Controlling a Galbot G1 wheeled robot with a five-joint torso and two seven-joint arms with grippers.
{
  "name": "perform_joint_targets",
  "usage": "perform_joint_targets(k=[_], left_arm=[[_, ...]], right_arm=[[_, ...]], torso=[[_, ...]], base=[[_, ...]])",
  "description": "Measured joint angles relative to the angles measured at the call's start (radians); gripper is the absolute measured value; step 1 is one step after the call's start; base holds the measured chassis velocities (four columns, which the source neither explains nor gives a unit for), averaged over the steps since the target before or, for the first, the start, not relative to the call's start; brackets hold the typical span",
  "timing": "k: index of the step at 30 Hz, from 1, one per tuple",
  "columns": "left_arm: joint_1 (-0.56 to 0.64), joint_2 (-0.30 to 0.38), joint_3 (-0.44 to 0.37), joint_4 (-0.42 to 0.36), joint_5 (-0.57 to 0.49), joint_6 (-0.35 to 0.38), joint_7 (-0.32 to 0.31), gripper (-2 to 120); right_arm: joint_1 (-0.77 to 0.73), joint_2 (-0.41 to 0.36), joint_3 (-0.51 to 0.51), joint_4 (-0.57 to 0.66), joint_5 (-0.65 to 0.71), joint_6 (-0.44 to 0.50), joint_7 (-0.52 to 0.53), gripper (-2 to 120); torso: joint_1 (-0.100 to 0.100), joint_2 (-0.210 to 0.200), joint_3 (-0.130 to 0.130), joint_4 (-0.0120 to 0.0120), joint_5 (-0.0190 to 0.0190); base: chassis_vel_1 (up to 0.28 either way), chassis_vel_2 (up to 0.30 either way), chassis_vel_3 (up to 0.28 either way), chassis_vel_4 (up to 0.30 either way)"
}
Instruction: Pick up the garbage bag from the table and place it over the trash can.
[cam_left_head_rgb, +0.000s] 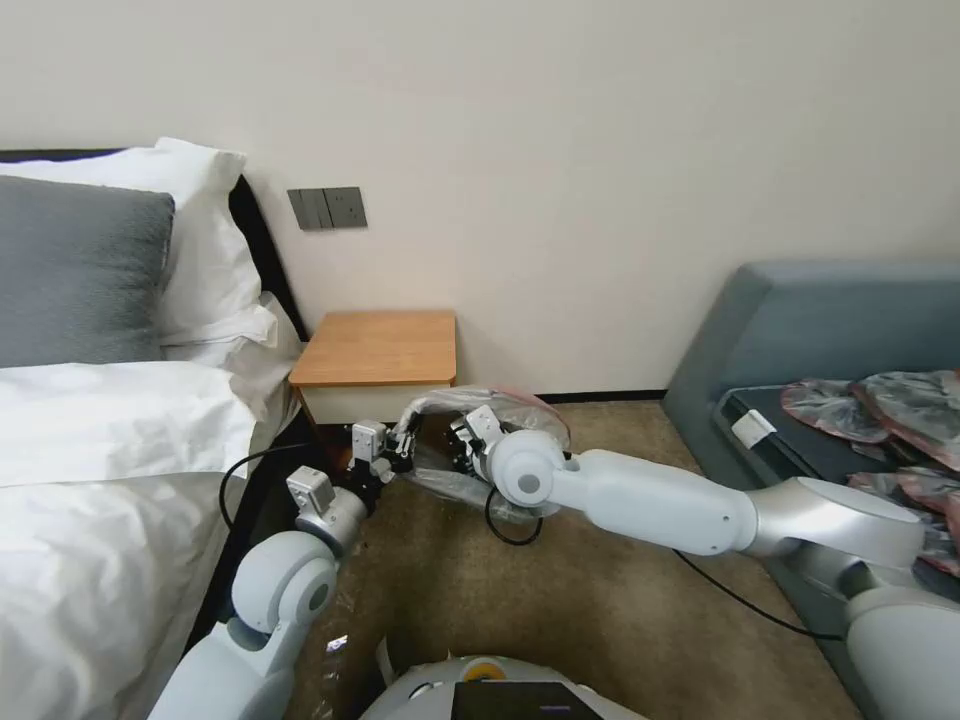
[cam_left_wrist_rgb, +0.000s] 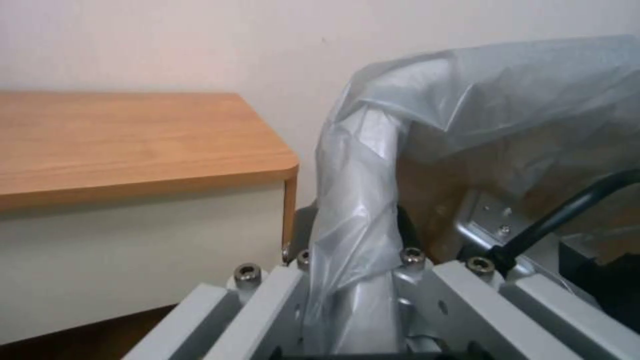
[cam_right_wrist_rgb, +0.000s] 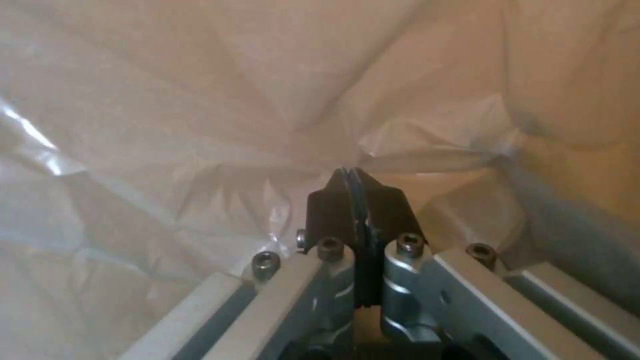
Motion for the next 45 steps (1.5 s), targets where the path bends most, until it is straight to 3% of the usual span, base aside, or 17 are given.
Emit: perform_joint_targets(k=[21, 35, 45], left_arm=[[0.005, -0.008, -0.002, -0.007, 0.001, 0.0, -0.002, 3], [-0.003, -0.024, 0.009, 0.085, 0.003, -0.005, -0.004, 3], [-0.002, -0.033, 0.009, 0.094, -0.011, -0.001, -0.01, 3]], right_arm=[[-0.012, 0.025, -0.008, -0.028, 0.019, 0.001, 0.053, 0], [0.007, 0.017, 0.019, 0.035, 0.102, 0.002, 0.094, 0], [-0.003, 0.018, 0.041, 0.039, 0.134, 0.003, 0.102, 0]], torso=[[0.0, 0.0, 0.0, -0.0001, 0.0], [0.0, 0.0, 0.0, 0.0, 0.0], [0.0, 0.0, 0.0, -0.0001, -0.0001]], base=[[0.0, 0.0, 0.0, 0.0], [0.0, 0.0, 0.0, 0.0], [0.0, 0.0, 0.0, 0.0]])
